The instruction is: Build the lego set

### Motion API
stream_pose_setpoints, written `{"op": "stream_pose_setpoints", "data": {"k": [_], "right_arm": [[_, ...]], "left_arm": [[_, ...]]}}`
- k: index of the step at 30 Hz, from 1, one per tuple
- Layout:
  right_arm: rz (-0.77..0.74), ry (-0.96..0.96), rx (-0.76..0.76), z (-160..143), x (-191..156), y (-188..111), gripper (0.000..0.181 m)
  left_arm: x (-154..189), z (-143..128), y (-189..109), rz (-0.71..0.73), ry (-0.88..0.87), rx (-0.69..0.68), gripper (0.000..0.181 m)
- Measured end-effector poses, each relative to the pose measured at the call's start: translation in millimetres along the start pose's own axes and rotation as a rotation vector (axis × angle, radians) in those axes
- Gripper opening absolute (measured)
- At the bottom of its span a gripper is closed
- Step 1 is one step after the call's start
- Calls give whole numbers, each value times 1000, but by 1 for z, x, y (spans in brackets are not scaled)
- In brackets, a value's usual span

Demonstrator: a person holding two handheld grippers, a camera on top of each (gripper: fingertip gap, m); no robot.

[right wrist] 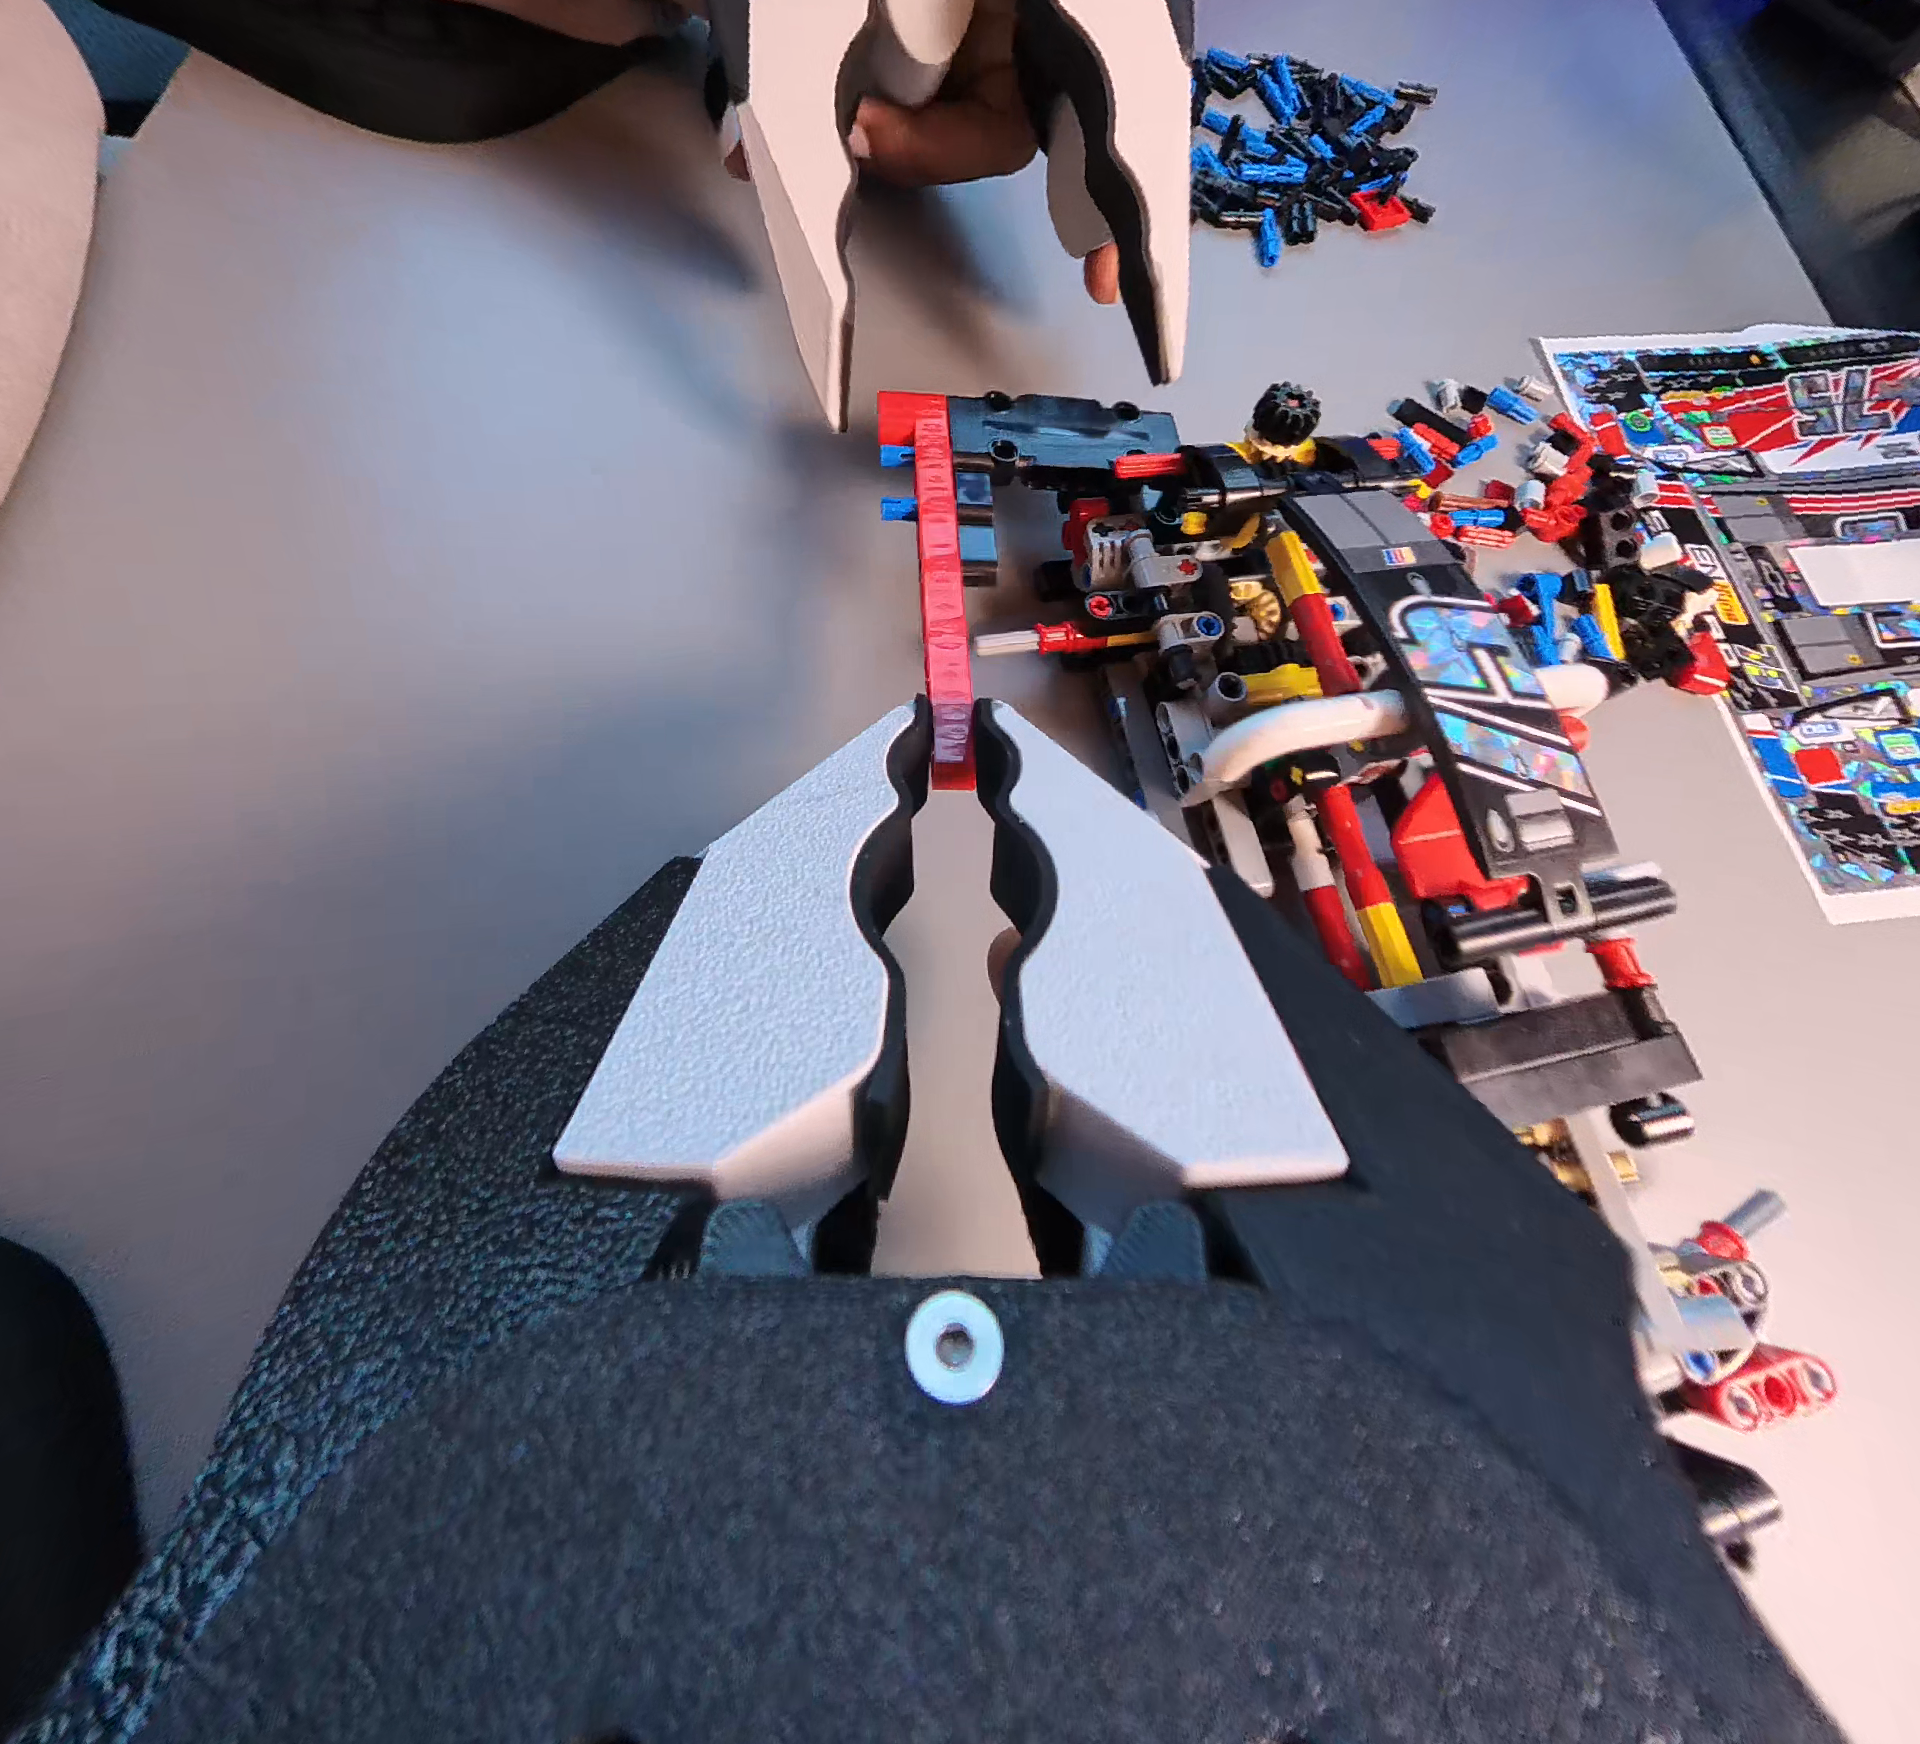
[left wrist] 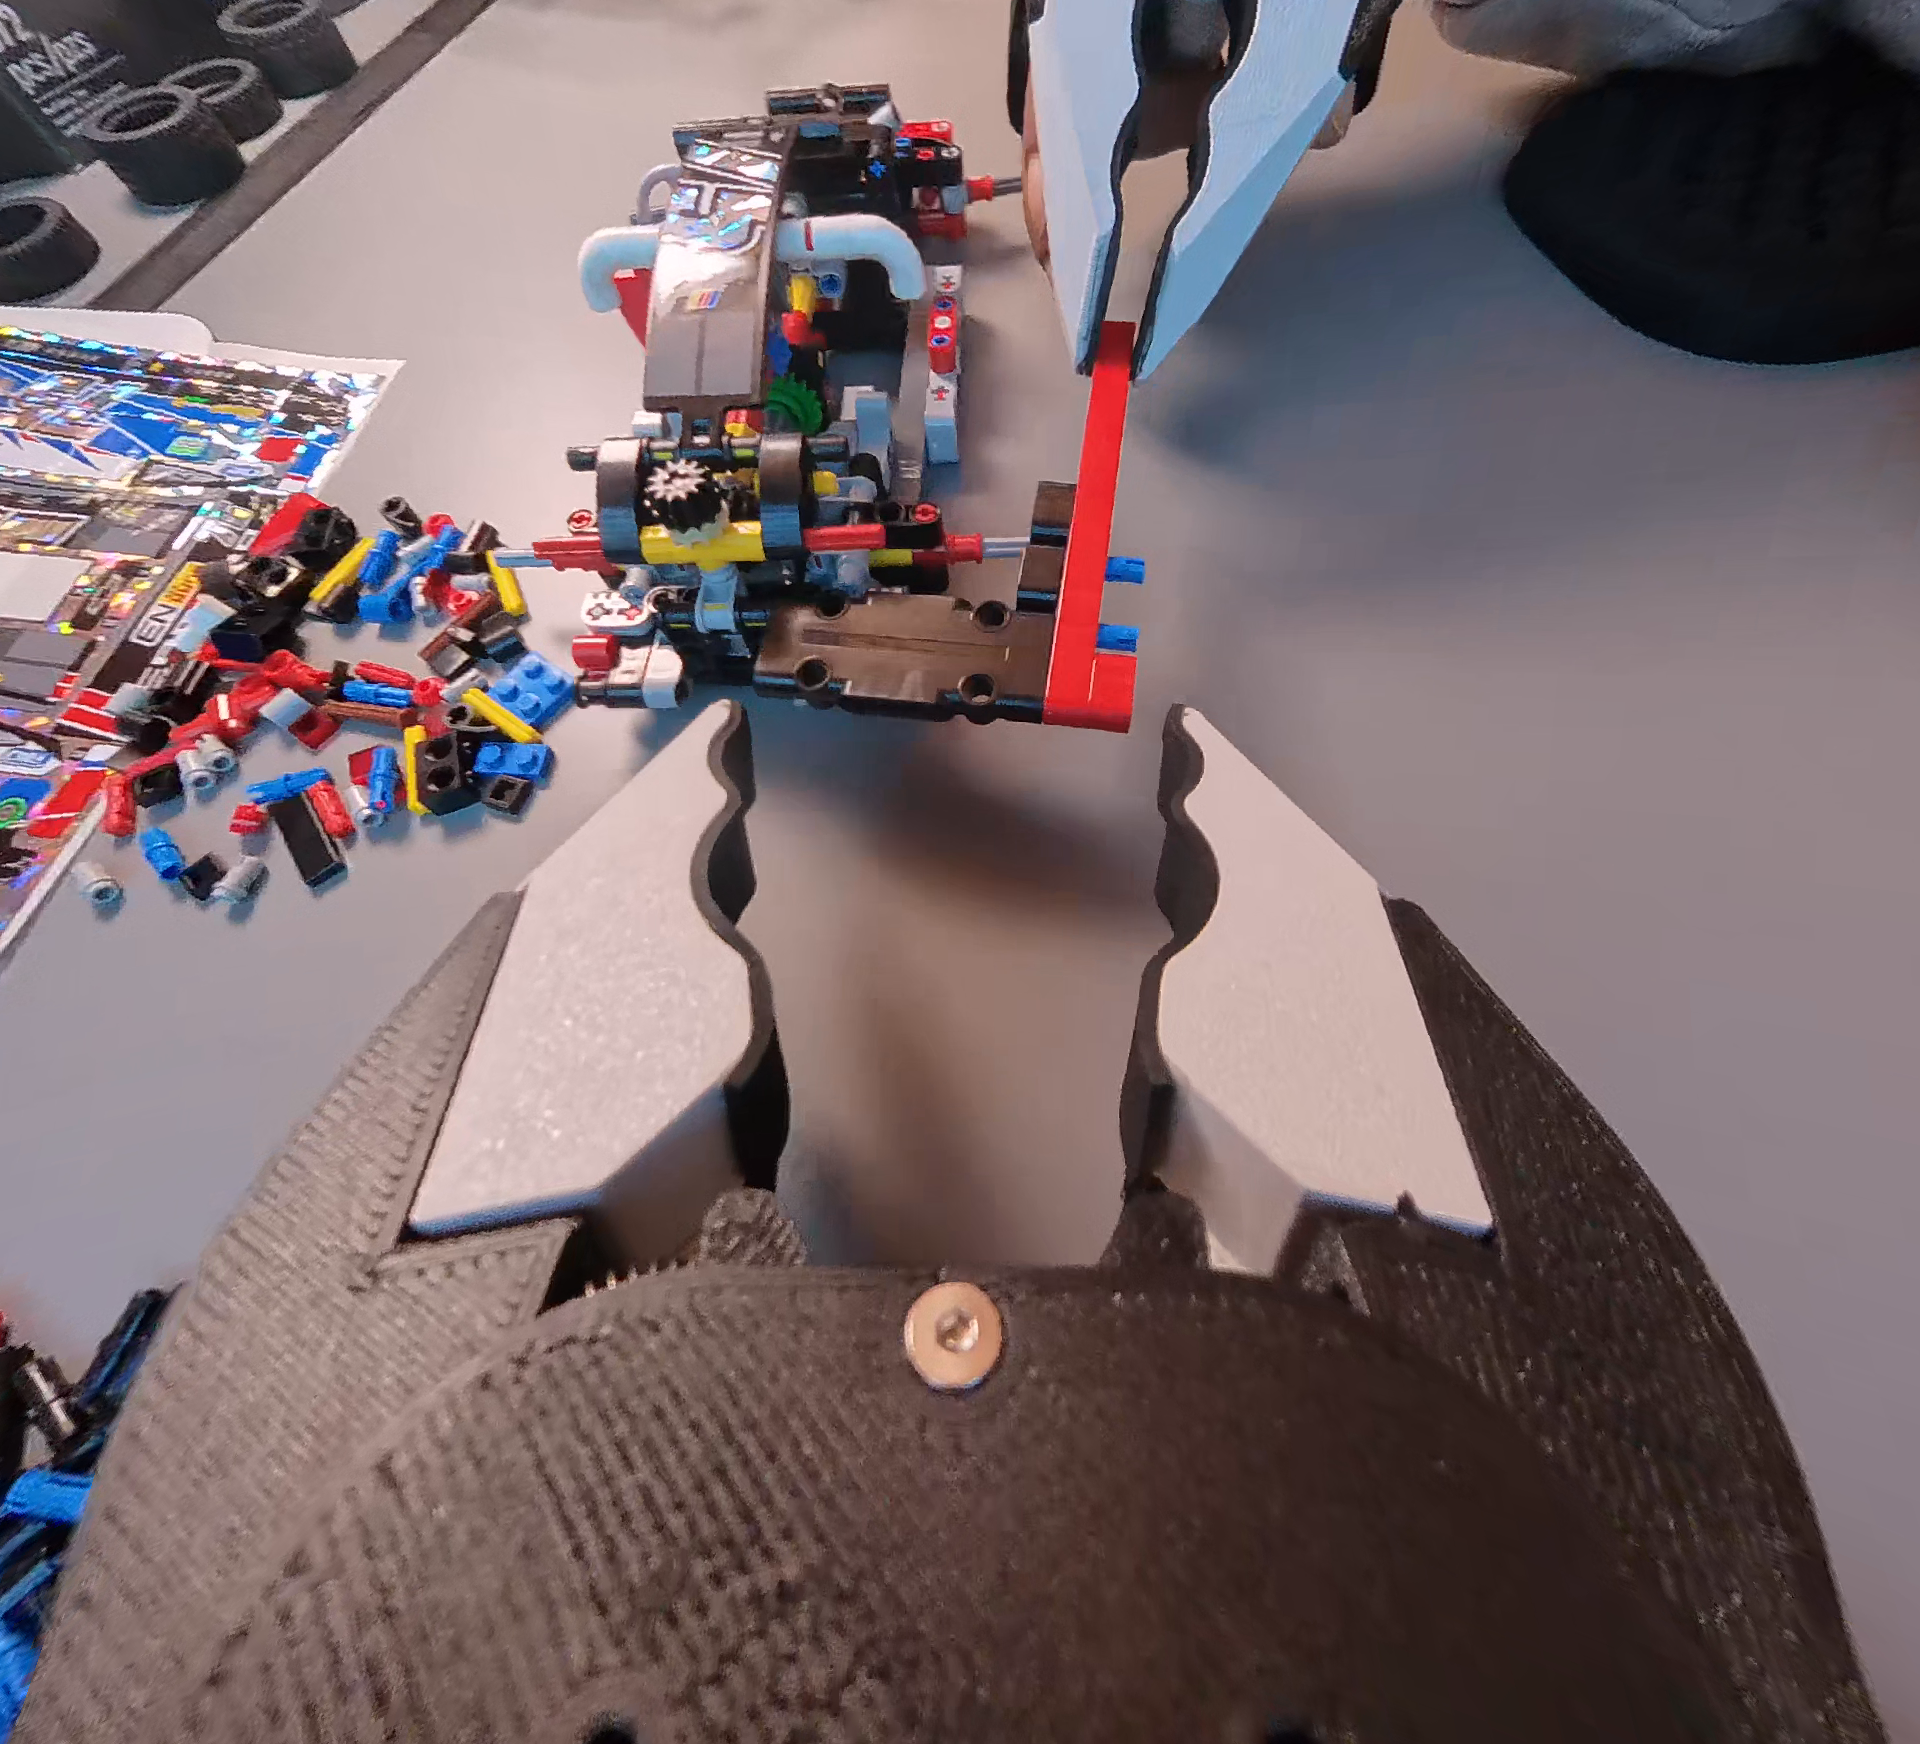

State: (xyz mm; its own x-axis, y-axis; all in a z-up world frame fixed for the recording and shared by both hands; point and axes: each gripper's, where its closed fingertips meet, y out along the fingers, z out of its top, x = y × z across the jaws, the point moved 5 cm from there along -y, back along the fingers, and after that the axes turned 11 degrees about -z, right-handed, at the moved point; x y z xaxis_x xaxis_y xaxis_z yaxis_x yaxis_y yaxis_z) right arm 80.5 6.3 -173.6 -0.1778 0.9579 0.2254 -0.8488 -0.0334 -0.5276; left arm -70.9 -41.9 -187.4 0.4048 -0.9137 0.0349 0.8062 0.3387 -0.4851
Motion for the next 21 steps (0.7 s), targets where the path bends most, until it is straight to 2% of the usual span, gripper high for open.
{"op": "stream_pose_setpoints", "data": {"k": [9, 14, 18, 21], "right_arm": [[-24, 60, 41, 4, 10, 0, 5], [-31, 123, 108, 5, 12, 1, 5], [-79, 65, 110, 8, 11, 5, 5], [-110, 51, 100, 10, 13, 10, 5]], "left_arm": [[-6, 2, 4, 65, -15, -4, 73], [-10, 6, 7, 74, -61, 24, 61], [-15, 6, 5, 106, -93, 40, 52], [-19, 5, 2, 128, -110, 41, 52]]}}
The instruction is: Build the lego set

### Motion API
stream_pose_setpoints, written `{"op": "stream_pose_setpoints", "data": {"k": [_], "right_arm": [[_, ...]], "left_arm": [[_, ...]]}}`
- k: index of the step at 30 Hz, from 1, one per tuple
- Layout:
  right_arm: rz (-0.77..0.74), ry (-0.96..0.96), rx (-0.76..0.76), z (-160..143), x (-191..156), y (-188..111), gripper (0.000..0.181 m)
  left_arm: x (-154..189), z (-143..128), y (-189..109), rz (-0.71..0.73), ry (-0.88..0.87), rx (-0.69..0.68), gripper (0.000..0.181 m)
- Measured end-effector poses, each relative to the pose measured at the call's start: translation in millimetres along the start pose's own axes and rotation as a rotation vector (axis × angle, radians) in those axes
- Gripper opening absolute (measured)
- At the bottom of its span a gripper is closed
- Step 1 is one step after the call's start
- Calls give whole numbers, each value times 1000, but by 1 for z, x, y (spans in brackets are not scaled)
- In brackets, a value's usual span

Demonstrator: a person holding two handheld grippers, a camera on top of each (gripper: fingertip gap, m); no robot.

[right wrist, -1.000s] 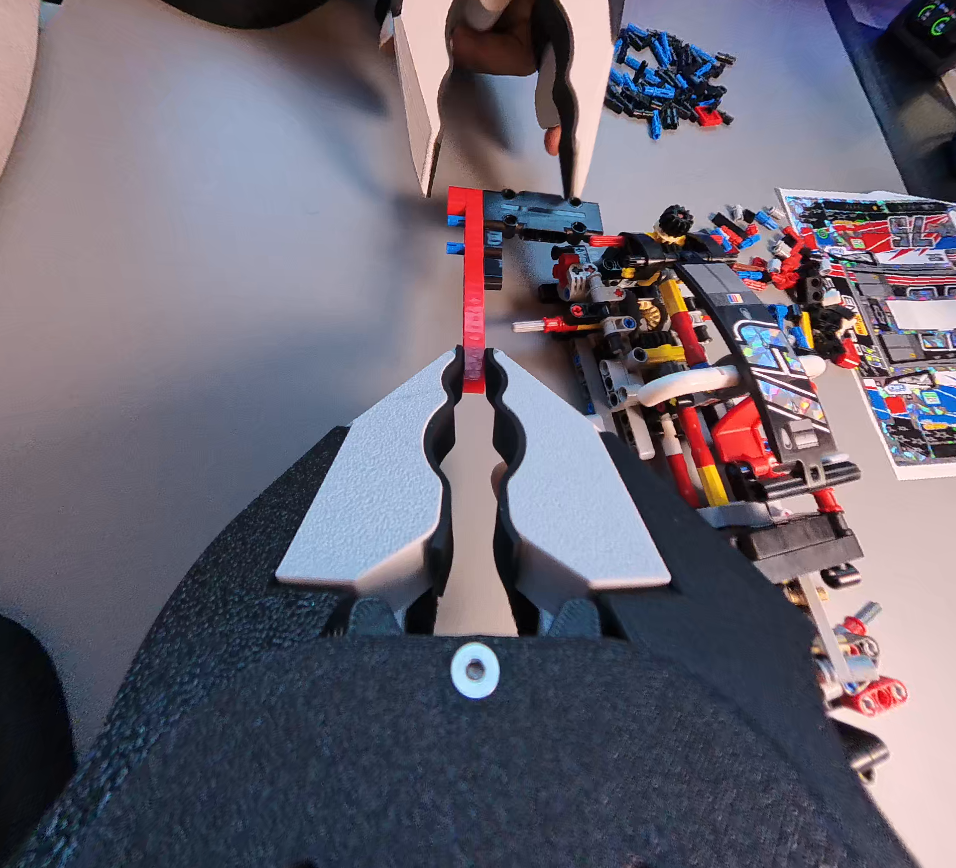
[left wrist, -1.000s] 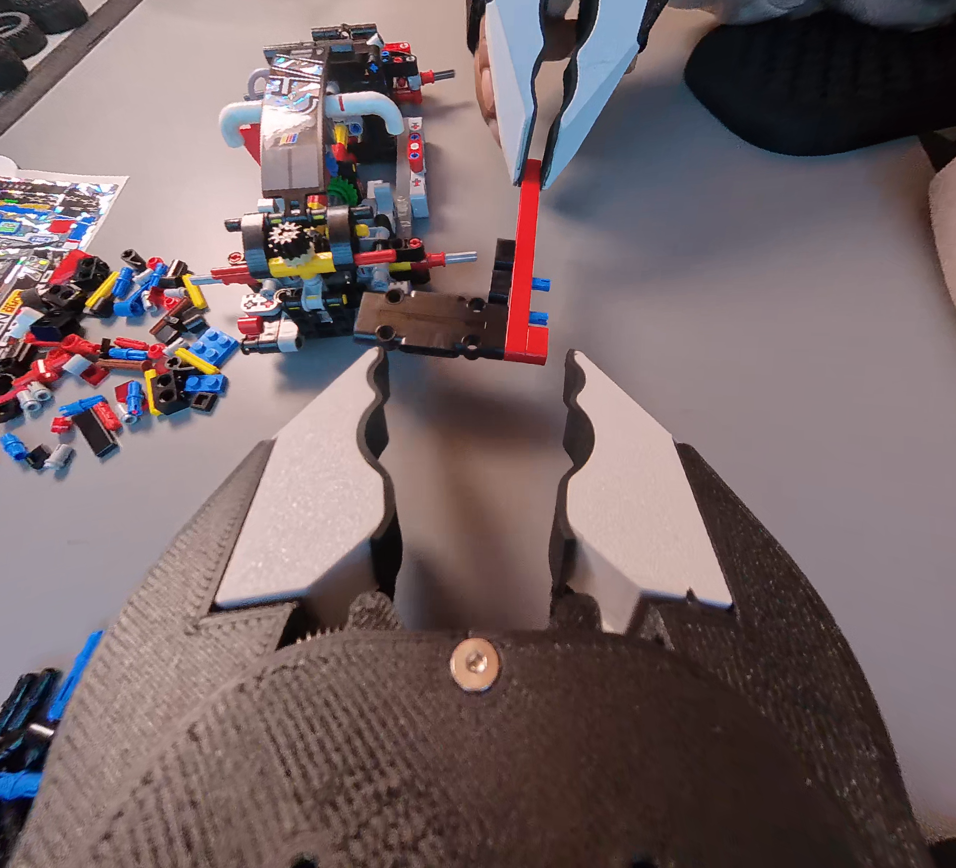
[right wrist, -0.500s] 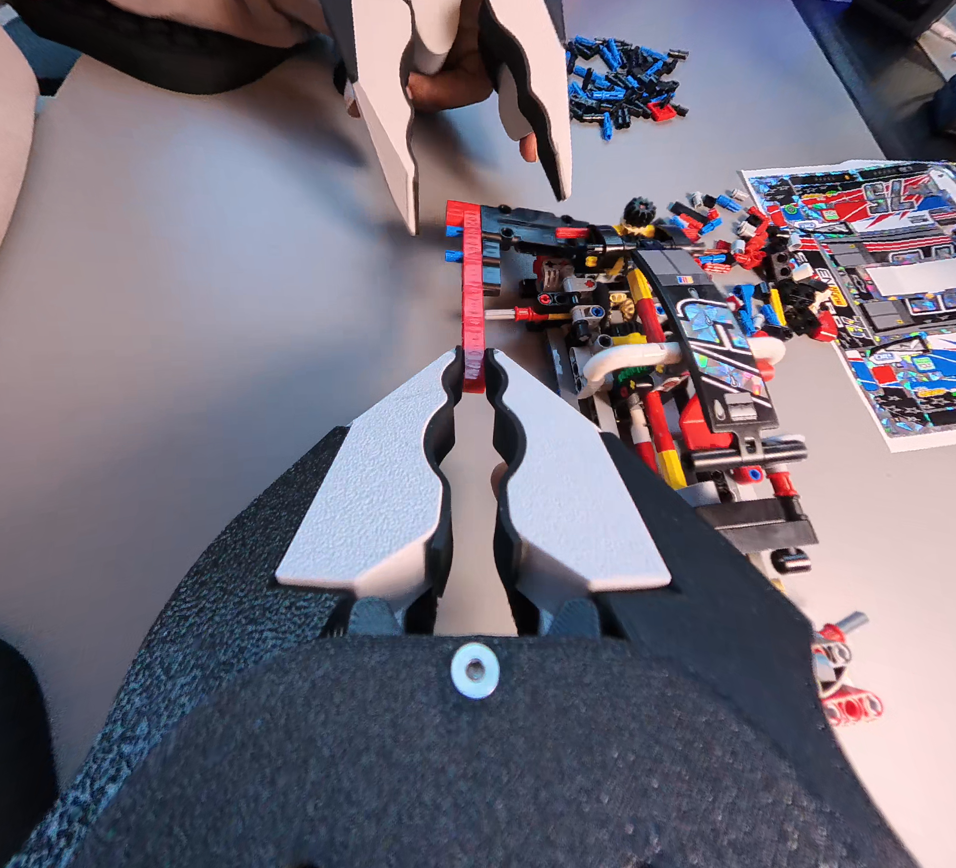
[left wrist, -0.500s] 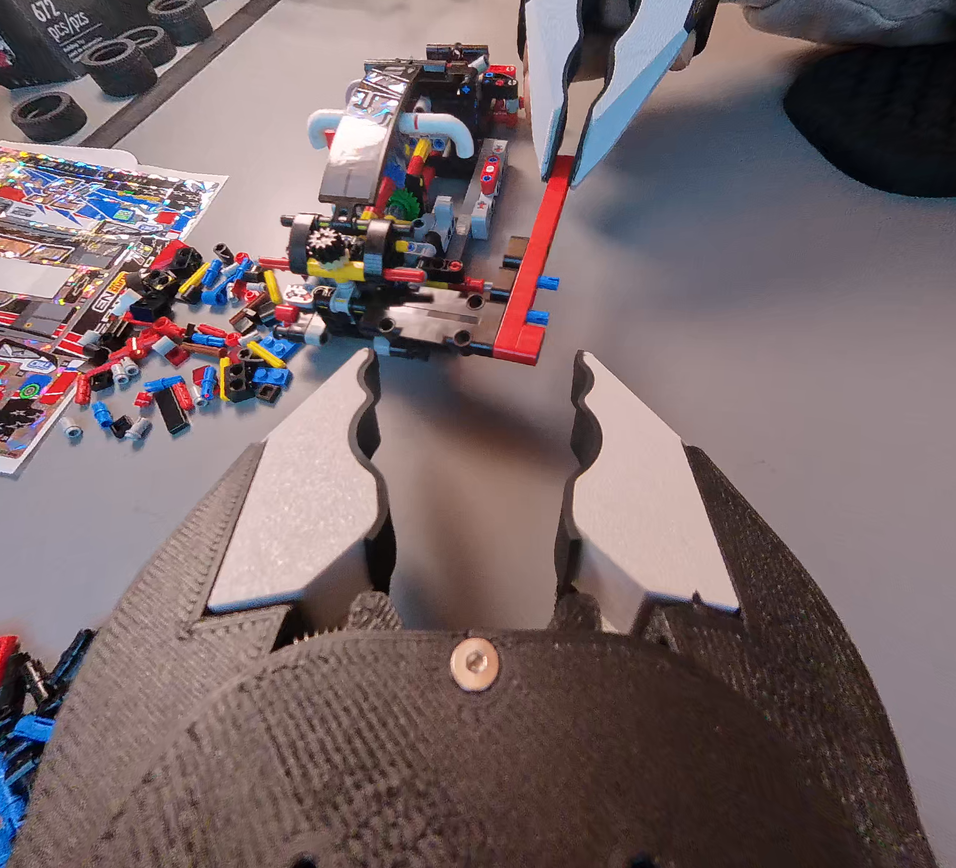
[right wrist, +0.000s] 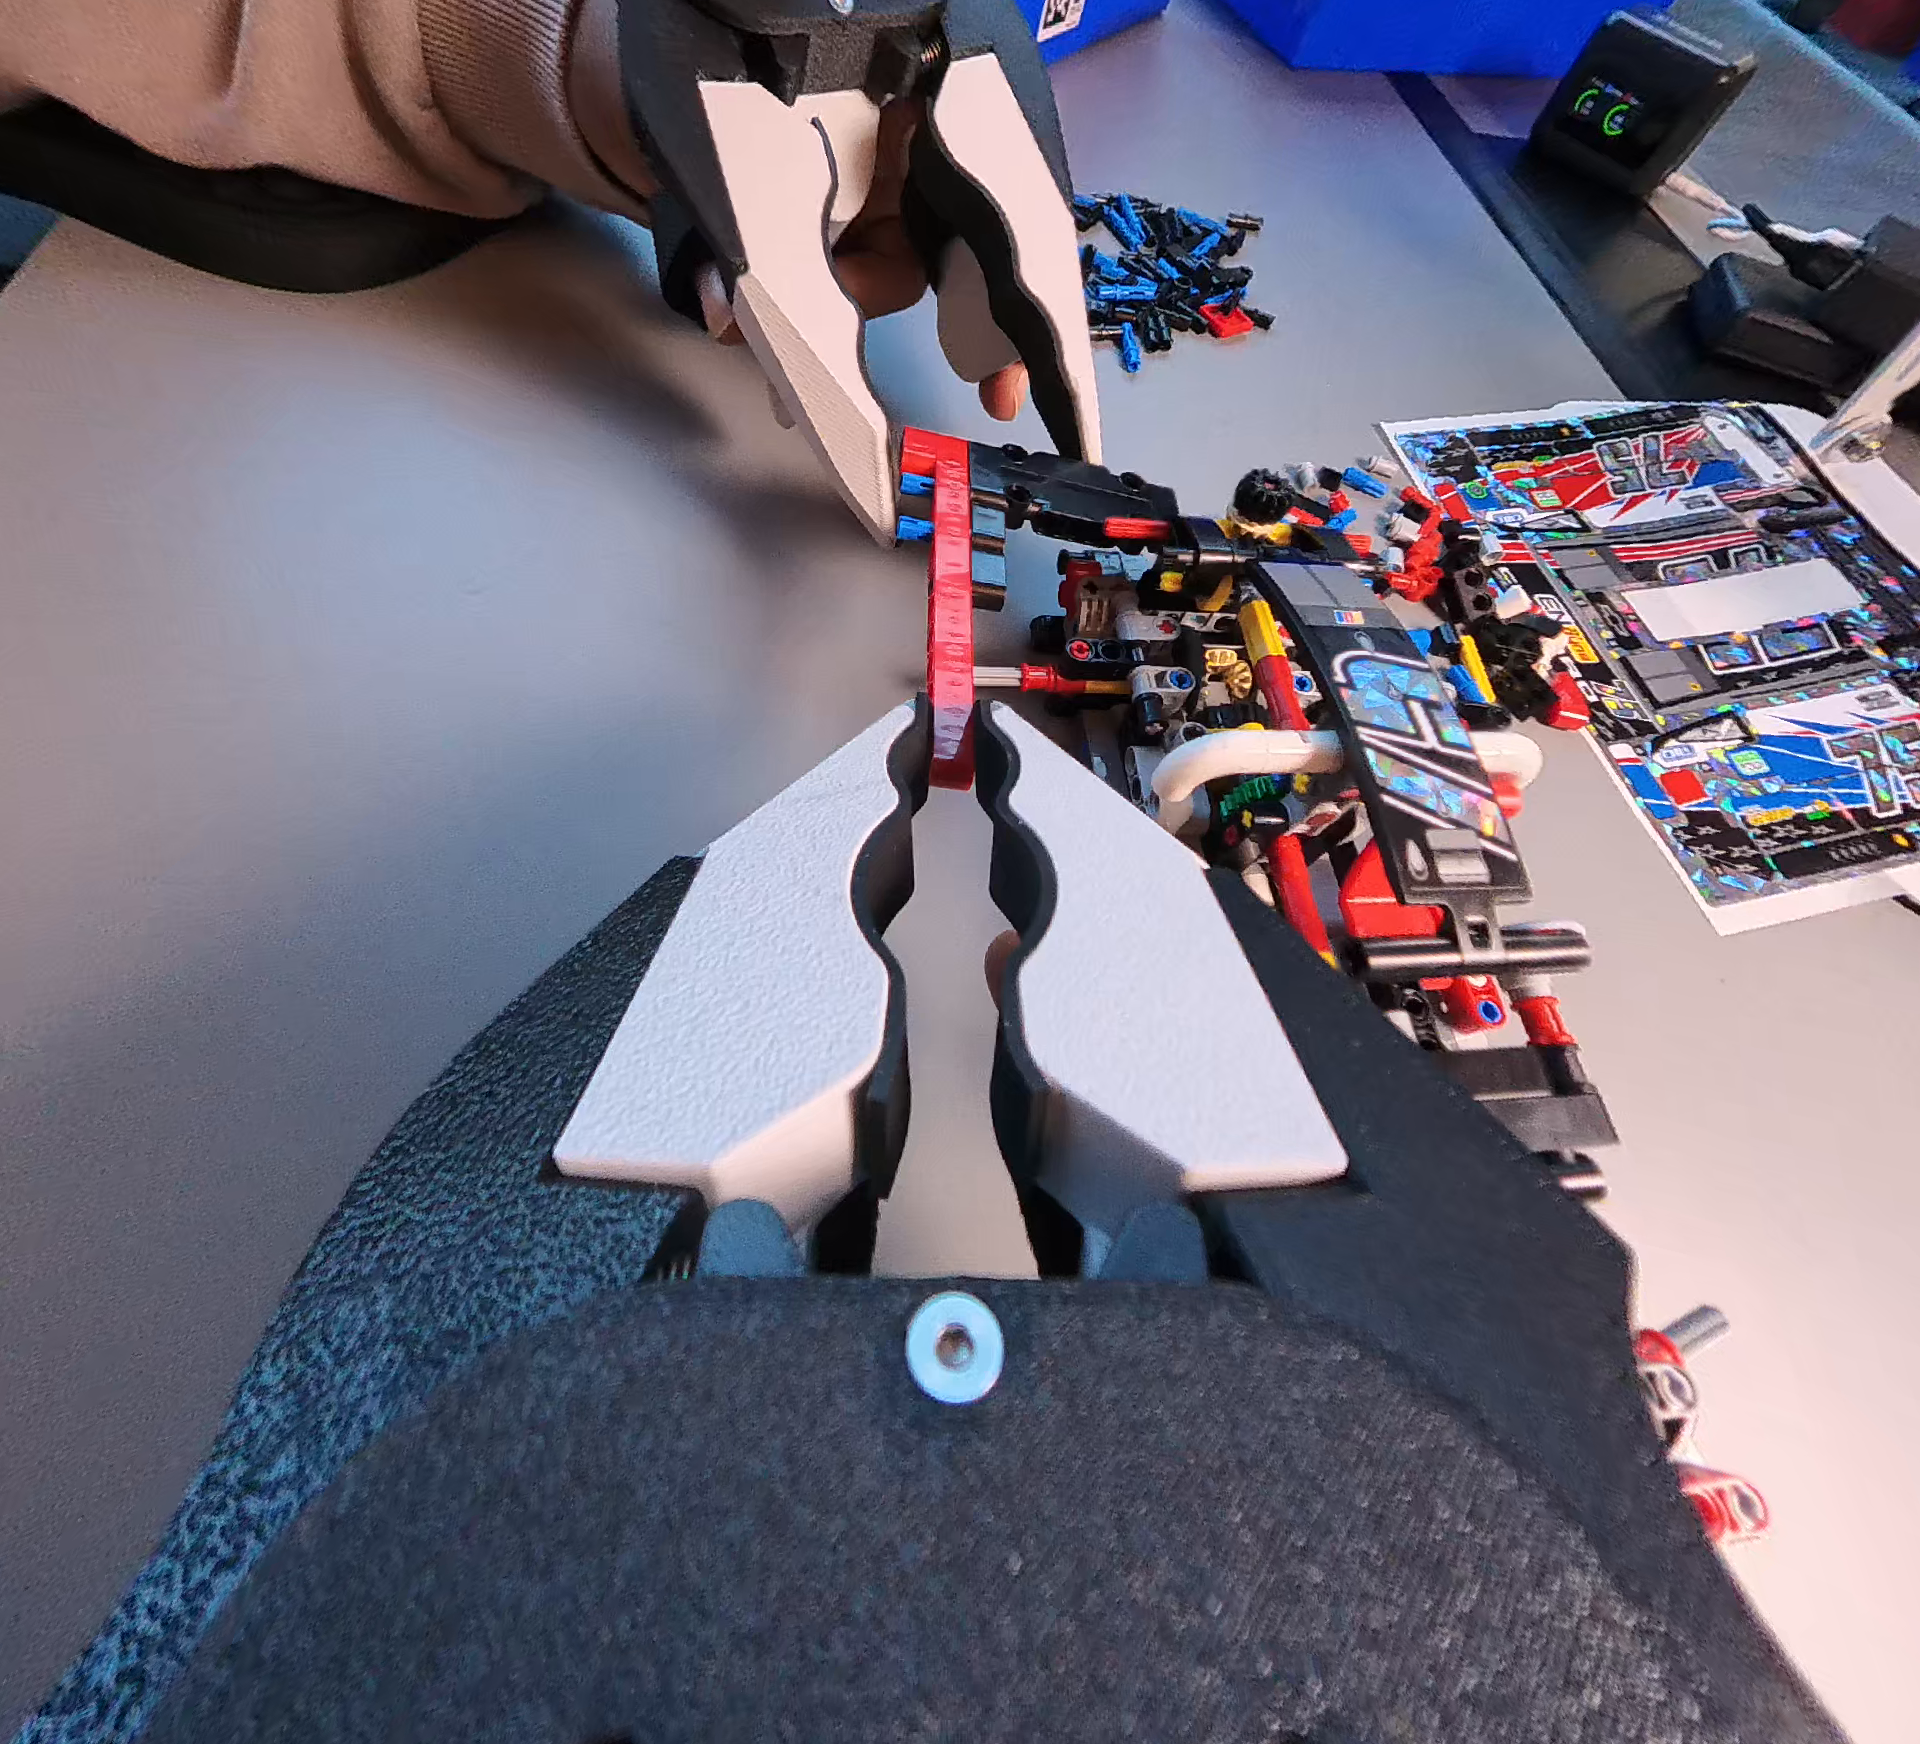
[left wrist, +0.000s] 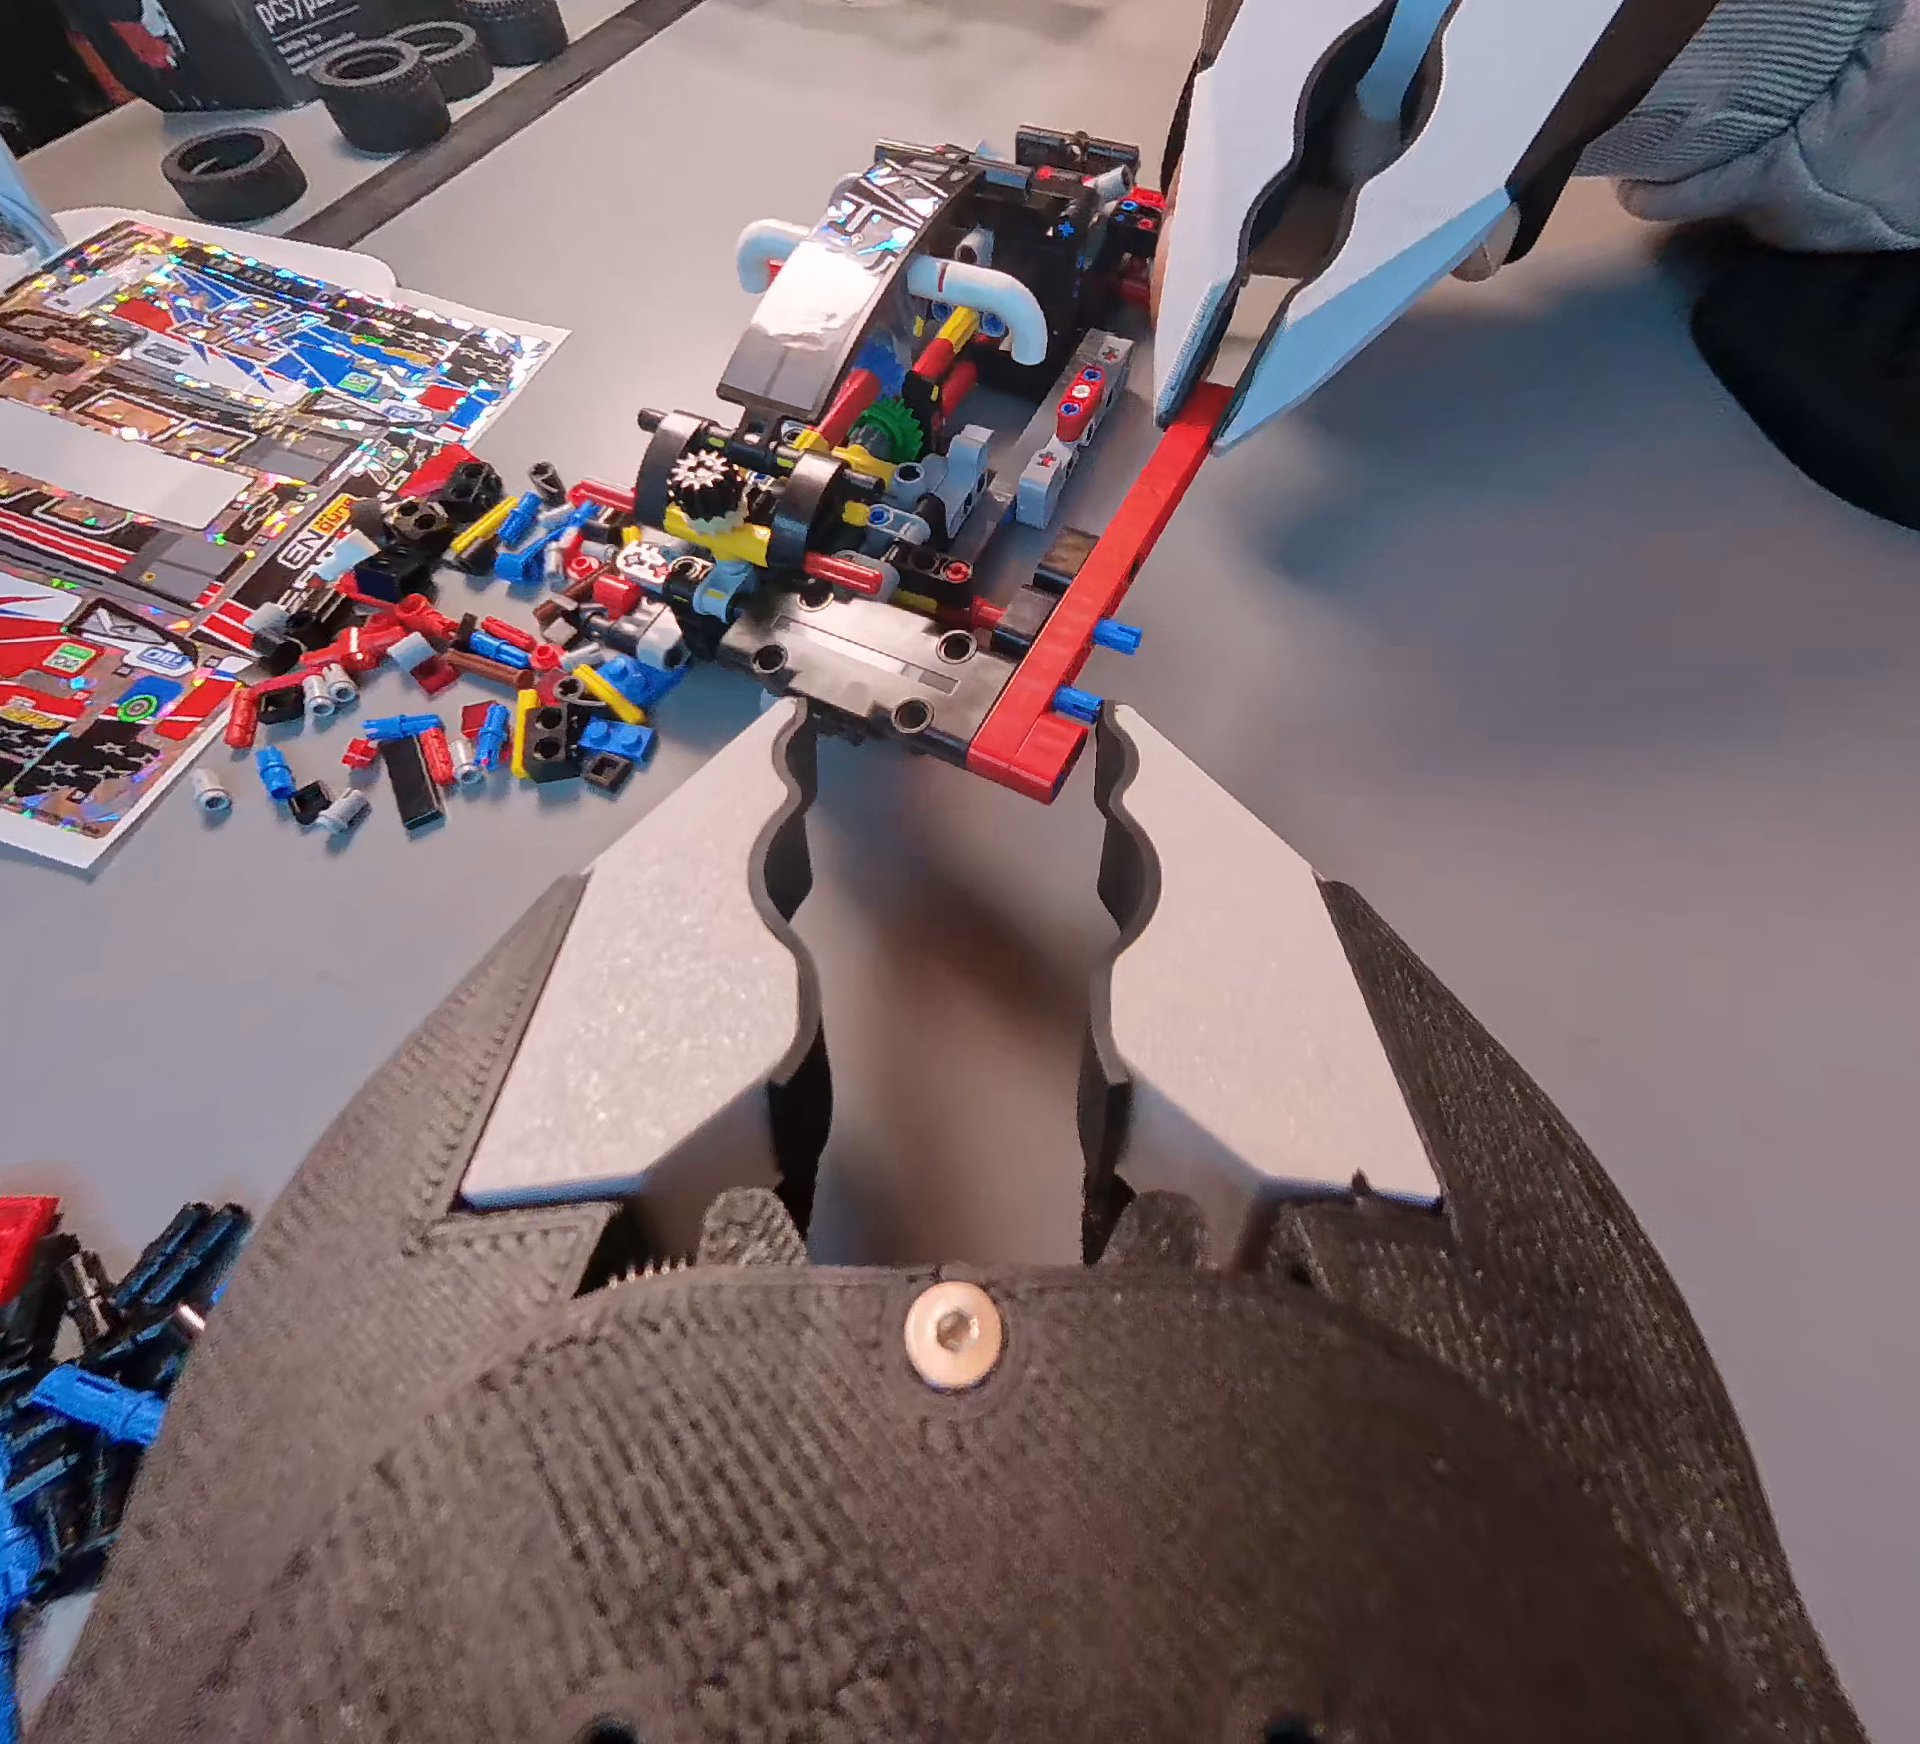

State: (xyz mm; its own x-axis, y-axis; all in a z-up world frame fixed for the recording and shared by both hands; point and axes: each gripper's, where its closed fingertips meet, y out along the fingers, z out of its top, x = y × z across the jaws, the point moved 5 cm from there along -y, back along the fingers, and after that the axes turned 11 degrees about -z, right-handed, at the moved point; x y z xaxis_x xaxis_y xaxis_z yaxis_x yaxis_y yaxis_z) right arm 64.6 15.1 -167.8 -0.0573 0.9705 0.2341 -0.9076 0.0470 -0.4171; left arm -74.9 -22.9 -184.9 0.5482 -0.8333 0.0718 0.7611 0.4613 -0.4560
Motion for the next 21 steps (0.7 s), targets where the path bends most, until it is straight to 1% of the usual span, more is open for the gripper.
{"op": "stream_pose_setpoints", "data": {"k": [2, 5, 11, 15, 19, 21], "right_arm": [[-18, 12, 1, 0, 1, 3, 5], [-33, 25, 11, 0, 2, 6, 5], [-49, -17, -9, 6, -2, 13, 5], [-67, 3, -38, 8, 4, 18, 5], [-80, 21, -26, 10, 7, 18, 5], [-113, 30, -35, 8, 12, 19, 5]], "left_arm": [[-2, -1, -1, 10, -7, -5, 52], [-5, -2, -3, 21, -14, -4, 46], [-8, -6, -6, 30, -24, -31, 46], [-12, -6, -7, 59, -25, -30, 47], [-17, -3, -8, 81, -40, -4, 45], [-20, 0, -8, 97, -44, 13, 45]]}}
